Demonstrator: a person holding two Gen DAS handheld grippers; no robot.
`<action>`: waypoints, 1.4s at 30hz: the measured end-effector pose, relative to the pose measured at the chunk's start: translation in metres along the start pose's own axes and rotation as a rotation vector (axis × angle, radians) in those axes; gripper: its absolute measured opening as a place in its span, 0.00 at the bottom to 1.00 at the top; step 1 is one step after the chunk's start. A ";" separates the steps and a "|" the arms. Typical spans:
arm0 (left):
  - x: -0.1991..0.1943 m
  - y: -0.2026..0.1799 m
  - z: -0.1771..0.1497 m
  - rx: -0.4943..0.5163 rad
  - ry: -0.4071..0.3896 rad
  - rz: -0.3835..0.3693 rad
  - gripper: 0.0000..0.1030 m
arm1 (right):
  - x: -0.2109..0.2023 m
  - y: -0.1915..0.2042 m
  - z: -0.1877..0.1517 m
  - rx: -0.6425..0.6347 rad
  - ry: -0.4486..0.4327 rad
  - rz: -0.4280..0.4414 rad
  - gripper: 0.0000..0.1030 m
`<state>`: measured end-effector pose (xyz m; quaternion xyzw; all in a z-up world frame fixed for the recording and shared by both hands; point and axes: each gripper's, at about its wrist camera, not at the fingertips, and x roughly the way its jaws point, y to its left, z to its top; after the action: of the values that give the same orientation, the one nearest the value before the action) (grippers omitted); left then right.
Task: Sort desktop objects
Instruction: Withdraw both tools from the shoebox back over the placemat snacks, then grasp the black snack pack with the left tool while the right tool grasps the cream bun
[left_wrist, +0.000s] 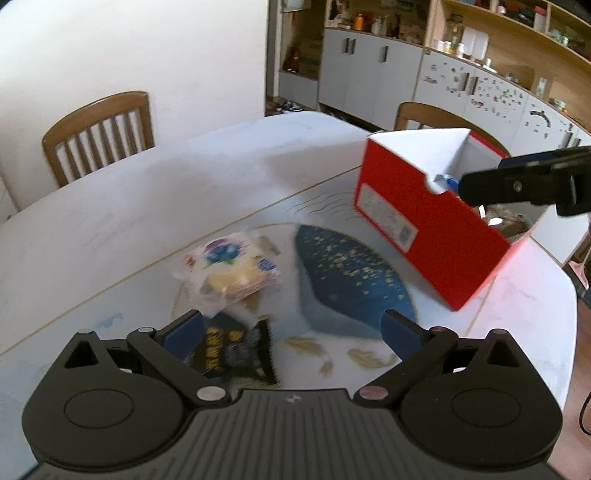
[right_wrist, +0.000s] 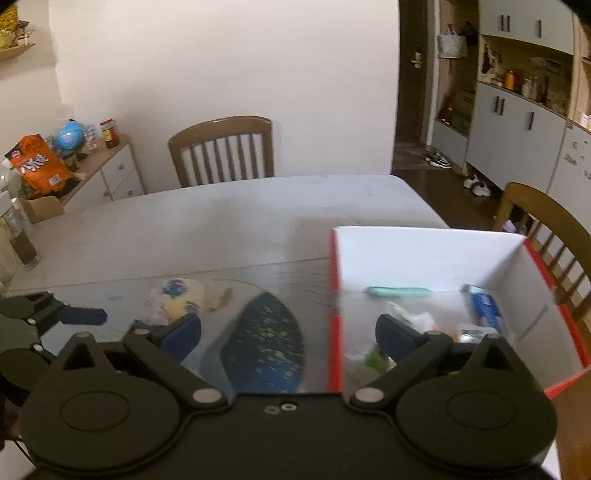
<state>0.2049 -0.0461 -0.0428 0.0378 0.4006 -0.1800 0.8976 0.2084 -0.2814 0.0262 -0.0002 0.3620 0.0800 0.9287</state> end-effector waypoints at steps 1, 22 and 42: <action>0.002 0.004 -0.003 -0.009 0.003 0.005 1.00 | 0.004 0.005 0.001 -0.002 -0.002 0.008 1.00; 0.039 0.048 -0.031 -0.072 0.016 0.024 1.00 | 0.123 0.085 0.018 -0.036 0.128 0.095 1.00; 0.069 0.054 -0.041 -0.031 0.007 -0.011 0.99 | 0.190 0.114 0.015 -0.109 0.227 0.073 0.98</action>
<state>0.2369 -0.0071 -0.1251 0.0223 0.4065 -0.1788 0.8957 0.3396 -0.1398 -0.0837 -0.0467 0.4597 0.1328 0.8769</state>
